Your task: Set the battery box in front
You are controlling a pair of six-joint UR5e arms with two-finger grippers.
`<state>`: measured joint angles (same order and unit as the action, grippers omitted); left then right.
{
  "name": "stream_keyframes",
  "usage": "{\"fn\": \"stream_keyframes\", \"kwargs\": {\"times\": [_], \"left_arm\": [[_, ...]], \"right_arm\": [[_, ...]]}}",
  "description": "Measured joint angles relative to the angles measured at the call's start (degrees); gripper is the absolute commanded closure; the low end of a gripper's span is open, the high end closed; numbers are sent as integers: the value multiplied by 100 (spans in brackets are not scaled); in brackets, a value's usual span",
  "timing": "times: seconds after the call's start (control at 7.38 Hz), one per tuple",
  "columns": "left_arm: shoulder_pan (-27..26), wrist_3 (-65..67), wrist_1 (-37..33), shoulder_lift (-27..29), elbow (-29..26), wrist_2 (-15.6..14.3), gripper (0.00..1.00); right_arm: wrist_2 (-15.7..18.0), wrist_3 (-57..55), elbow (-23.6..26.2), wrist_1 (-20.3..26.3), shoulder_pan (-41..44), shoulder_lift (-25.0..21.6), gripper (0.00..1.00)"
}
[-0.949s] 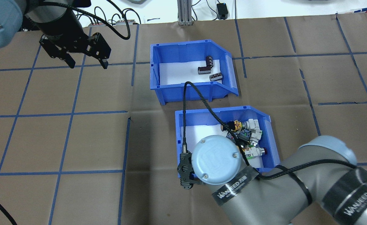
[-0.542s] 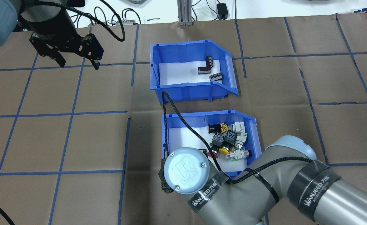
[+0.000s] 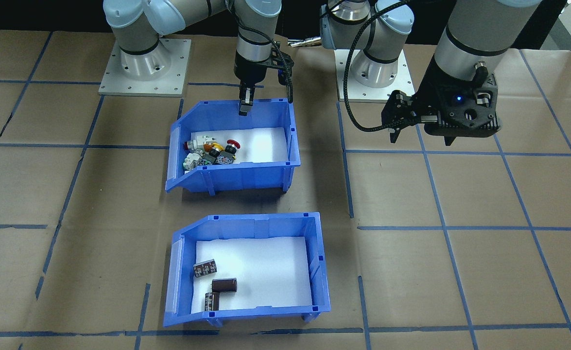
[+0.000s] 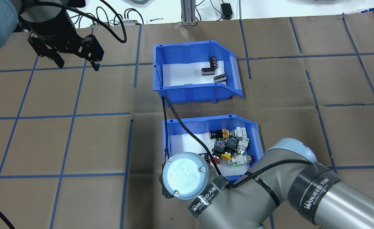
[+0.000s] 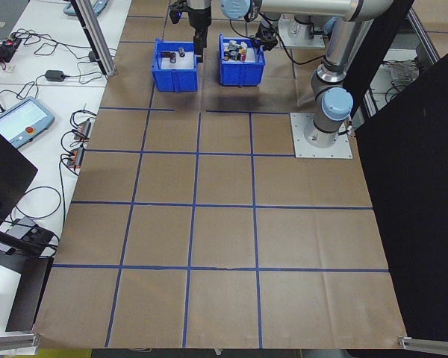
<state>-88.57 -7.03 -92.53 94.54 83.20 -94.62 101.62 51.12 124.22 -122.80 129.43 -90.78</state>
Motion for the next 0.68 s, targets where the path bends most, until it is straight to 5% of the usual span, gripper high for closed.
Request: {"fn": "stream_keyframes", "kwargs": {"times": [0.41,0.68], "left_arm": [[1,0,5,-9,-43,-15,0],[4,16,6,-12,-6,-9,0]], "right_arm": [[95,40,-171,150,-302,-184,0],[118,59,-685,1199,-919,-587,0]]}}
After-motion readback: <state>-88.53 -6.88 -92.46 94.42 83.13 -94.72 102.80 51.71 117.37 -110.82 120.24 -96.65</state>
